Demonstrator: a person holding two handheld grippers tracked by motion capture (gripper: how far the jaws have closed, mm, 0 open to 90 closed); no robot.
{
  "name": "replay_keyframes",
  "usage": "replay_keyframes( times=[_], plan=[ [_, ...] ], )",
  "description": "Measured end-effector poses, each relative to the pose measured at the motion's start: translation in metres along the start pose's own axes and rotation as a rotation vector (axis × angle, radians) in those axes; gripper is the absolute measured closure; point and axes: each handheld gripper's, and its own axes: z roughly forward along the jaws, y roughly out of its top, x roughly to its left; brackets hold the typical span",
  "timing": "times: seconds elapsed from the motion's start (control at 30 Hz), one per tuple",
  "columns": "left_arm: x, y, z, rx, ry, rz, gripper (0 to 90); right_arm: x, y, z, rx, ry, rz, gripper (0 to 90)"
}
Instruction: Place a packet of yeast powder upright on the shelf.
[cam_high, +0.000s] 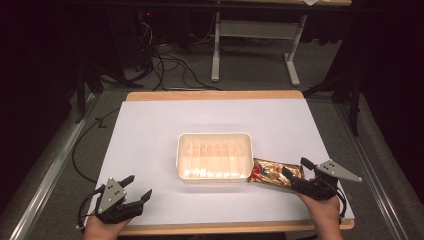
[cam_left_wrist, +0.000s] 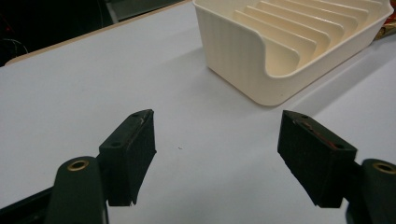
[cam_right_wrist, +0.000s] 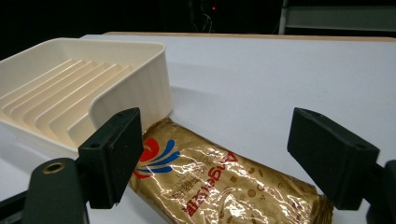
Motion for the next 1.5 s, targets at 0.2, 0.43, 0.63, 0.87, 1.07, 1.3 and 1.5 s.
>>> replay_keyframes(
  times=[0.2, 0.43, 0.63, 0.87, 1.07, 1.3, 1.5],
  plan=[
    [0.000, 0.001, 0.001, -0.002, 0.000, -0.003, 28.2, 0.000, -0.001, -0.001, 0.001, 0.003, -0.004, 19.3],
    [0.000, 0.001, 0.002, -0.006, 0.002, -0.005, 27.9, -0.002, -0.001, -0.003, 0.004, 0.000, 0.005, 21.2],
    [0.000, 0.002, 0.001, -0.009, 0.002, -0.008, 27.9, -0.002, 0.000, -0.006, 0.005, 0.003, 0.008, 24.7],
    [0.000, 0.004, 0.002, -0.012, -0.002, -0.003, 27.9, -0.003, -0.002, -0.009, 0.009, -0.012, 0.019, 26.1],
    [-0.002, 0.008, 0.011, -0.014, -0.018, 0.005, 28.0, -0.007, -0.009, -0.018, 0.015, -0.030, 0.025, 29.3],
    [-0.003, 0.012, 0.018, -0.015, -0.034, 0.009, 28.0, -0.011, -0.014, -0.027, 0.010, -0.052, 0.060, 31.6],
    [-0.005, 0.016, 0.023, -0.020, -0.047, 0.009, 28.1, -0.018, -0.022, -0.034, 0.024, -0.074, 0.098, 33.2]
  ],
)
